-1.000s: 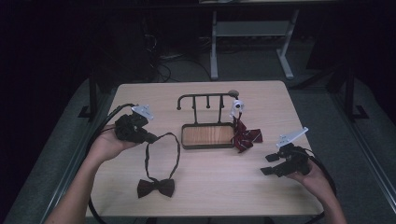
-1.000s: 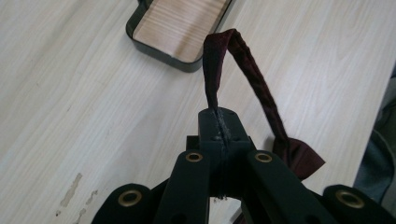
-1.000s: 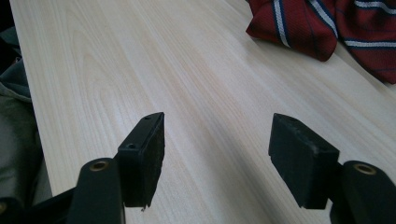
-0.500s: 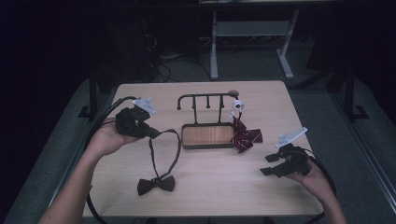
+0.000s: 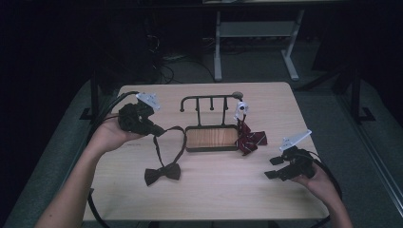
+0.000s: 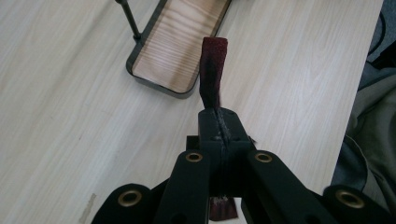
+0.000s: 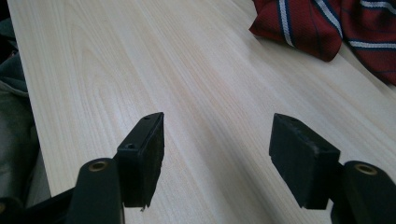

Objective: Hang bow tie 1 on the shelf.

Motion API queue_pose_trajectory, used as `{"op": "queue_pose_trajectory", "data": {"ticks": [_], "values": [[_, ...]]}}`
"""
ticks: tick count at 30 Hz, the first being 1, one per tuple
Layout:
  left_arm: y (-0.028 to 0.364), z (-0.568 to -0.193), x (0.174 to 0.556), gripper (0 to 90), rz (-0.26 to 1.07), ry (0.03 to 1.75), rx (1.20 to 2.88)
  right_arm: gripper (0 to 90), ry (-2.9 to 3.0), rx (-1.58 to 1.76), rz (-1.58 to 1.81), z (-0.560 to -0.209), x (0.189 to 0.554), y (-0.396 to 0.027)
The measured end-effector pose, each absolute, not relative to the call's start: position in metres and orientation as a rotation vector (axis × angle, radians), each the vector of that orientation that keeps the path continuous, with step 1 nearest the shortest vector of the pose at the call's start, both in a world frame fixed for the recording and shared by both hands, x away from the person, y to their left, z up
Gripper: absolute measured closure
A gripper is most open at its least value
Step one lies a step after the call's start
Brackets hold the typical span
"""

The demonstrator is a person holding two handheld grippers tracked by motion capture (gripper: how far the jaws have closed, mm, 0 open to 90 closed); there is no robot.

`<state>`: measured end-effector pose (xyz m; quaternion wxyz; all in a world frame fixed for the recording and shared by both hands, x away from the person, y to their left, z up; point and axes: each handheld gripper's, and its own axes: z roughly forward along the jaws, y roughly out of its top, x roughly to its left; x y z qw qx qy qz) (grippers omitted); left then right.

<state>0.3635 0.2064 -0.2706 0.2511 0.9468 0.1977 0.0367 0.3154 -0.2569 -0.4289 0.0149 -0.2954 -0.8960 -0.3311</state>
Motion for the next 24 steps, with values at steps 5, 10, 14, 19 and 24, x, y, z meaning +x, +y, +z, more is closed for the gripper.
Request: {"op": "queue_pose_trajectory", "data": {"ticks": [5,10,14,19,24], "values": [[0.205,-0.265,0.372,90.0,0.1,0.549,2.573,35.3,-2.792,-0.92,-1.03,-0.427,0.315,-0.256],[0.203,-0.258,0.379,90.0,0.1,0.553,2.561,35.2,-2.789,-0.918,-1.032,-0.427,0.315,-0.255],[0.2,-0.254,0.384,90.0,0.1,0.557,2.568,35.2,-2.788,-0.913,-1.036,-0.427,0.315,-0.256],[0.196,-0.25,0.387,90.0,0.097,0.556,2.574,35.2,-2.788,-0.908,-1.035,-0.427,0.314,-0.255],[0.194,-0.246,0.392,90.0,0.102,0.56,2.582,35.3,-2.795,-0.905,-1.03,-0.427,0.315,-0.255]]}}
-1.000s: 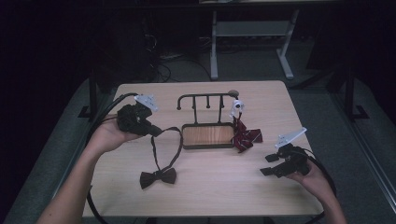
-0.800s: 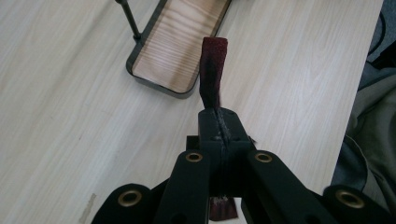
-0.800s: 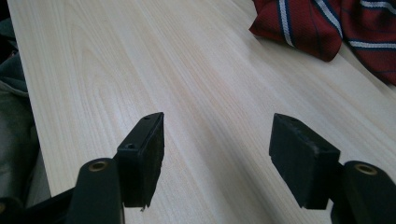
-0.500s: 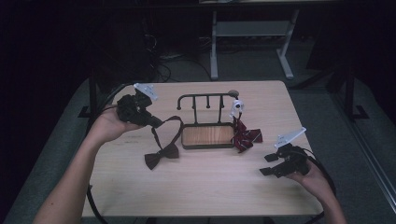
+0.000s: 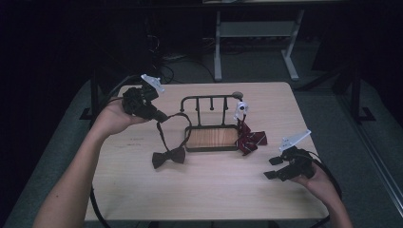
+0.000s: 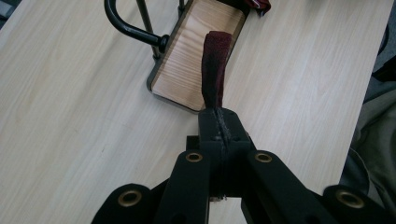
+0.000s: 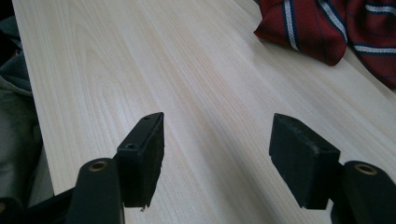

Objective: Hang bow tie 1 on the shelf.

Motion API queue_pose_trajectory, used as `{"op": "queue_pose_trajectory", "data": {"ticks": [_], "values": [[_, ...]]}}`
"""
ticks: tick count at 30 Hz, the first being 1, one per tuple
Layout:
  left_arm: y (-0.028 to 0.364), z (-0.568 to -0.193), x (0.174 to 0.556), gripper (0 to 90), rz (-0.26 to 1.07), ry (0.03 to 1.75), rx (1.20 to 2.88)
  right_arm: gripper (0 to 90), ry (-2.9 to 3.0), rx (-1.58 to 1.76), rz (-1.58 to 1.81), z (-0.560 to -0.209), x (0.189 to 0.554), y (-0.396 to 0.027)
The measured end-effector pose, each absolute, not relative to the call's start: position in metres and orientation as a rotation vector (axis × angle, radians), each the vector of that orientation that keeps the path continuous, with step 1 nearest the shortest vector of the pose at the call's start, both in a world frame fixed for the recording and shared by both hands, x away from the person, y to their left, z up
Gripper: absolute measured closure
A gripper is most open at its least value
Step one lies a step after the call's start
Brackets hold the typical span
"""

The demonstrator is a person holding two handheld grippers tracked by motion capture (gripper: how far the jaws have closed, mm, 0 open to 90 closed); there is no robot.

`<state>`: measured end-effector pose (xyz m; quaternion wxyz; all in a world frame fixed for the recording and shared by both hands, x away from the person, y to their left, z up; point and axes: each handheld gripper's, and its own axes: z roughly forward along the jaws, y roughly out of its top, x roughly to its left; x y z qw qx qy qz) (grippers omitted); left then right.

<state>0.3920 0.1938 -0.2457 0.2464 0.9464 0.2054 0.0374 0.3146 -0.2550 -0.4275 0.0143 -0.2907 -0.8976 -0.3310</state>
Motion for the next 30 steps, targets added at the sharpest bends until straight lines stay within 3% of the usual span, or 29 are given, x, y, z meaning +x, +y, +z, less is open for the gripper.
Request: {"op": "queue_pose_trajectory", "data": {"ticks": [30], "values": [[0.186,-0.242,0.43,90.0,0.104,0.66,2.624,35.3,-2.794,-0.895,-1.064,-0.423,0.315,-0.257]]}}
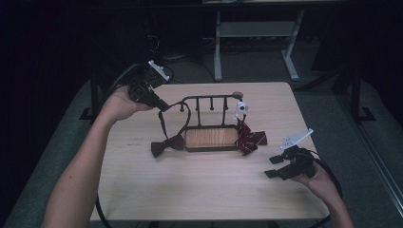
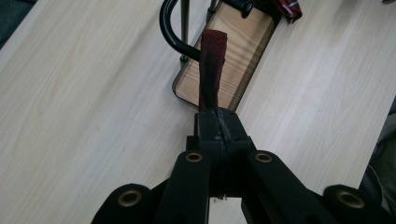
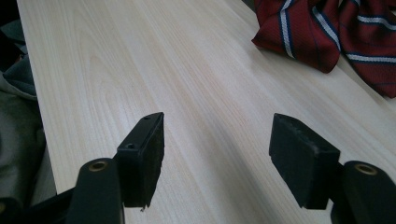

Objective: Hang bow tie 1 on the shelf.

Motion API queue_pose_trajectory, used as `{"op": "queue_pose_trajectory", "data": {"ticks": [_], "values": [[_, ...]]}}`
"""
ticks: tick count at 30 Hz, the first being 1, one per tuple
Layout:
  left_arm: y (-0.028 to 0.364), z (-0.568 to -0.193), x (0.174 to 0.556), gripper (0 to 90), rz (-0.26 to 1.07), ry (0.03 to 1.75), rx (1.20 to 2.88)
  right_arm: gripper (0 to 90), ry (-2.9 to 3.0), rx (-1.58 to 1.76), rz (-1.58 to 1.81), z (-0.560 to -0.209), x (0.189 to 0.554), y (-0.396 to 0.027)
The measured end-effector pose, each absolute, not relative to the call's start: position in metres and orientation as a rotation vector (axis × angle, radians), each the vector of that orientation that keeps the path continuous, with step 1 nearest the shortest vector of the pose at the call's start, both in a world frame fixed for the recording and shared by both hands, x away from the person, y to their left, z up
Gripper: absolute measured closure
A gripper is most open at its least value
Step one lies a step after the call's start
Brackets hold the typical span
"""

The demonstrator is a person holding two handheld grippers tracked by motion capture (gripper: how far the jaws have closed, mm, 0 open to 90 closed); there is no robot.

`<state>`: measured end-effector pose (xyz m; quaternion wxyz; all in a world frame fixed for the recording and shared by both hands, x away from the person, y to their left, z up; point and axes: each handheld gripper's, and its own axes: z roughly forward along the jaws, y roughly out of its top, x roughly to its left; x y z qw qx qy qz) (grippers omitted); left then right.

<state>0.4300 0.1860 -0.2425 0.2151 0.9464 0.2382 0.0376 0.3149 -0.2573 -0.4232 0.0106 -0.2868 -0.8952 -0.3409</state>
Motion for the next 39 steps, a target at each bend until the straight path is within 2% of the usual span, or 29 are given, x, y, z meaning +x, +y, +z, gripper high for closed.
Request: {"op": "queue_pose_trajectory", "data": {"ticks": [18,25,39], "values": [[0.178,-0.248,0.442,89.1,0.17,0.752,2.669,35.3,-2.786,-0.923,-1.071,-0.422,0.314,-0.261],[0.176,-0.251,0.441,79.0,0.191,0.762,2.693,35.3,-2.787,-0.926,-1.075,-0.423,0.314,-0.264],[0.189,-0.265,0.429,72.5,0.168,0.76,2.695,34.0,-2.774,-0.998,-1.086,-0.423,0.316,-0.273]]}}
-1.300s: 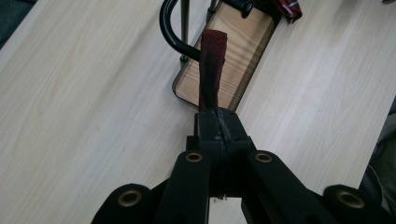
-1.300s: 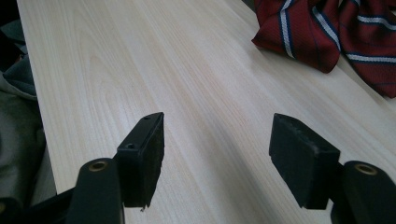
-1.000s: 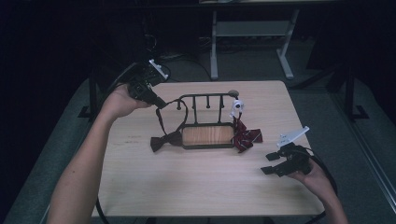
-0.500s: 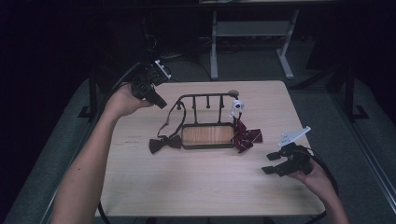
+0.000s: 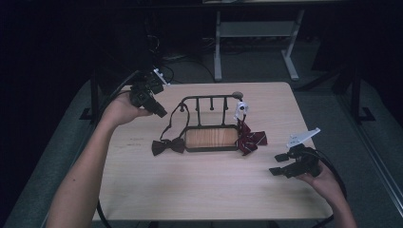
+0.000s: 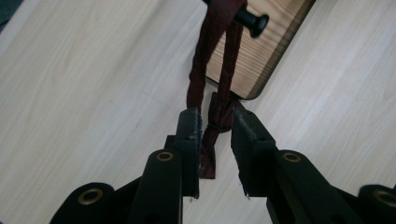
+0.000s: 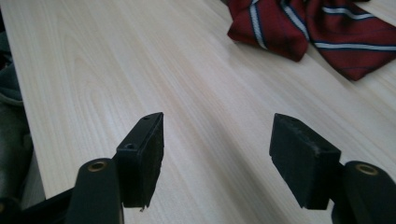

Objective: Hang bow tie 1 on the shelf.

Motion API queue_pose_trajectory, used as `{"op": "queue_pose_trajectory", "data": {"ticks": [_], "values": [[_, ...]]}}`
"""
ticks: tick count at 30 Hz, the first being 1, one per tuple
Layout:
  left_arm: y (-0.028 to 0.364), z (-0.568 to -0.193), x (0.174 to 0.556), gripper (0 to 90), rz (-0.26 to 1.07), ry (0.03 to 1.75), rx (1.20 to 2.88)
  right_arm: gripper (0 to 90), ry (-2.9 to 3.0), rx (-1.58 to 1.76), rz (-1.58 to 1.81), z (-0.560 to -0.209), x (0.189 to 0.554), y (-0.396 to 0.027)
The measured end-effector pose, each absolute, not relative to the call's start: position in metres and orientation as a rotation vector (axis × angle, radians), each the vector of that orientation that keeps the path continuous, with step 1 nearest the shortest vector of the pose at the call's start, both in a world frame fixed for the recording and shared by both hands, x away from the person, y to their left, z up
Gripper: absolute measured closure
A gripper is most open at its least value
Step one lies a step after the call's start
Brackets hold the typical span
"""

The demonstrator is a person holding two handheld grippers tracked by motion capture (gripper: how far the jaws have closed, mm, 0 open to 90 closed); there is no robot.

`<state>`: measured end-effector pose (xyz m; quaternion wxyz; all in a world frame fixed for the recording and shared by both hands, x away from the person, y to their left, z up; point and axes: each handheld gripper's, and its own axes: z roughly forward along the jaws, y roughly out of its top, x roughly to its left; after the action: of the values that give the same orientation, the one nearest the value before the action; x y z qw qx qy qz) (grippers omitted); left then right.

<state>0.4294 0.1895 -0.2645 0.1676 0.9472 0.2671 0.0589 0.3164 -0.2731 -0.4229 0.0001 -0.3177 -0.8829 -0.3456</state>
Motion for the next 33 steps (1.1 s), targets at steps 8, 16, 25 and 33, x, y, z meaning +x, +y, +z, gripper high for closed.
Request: {"op": "queue_pose_trajectory", "data": {"ticks": [8,16,25,33], "values": [[0.193,-0.272,0.417,69.7,0.182,0.729,2.681,33.3,-2.774,-1.029,-1.101,-0.419,0.316,-0.276],[0.197,-0.282,0.41,67.6,0.159,0.722,2.673,33.0,-2.769,-1.041,-1.103,-0.42,0.316,-0.279],[0.199,-0.287,0.4,66.7,0.141,0.684,2.661,32.9,-2.765,-1.061,-1.103,-0.419,0.315,-0.283],[0.201,-0.294,0.392,64.6,0.111,0.662,2.659,32.9,-2.764,-1.062,-1.099,-0.42,0.315,-0.284]]}}
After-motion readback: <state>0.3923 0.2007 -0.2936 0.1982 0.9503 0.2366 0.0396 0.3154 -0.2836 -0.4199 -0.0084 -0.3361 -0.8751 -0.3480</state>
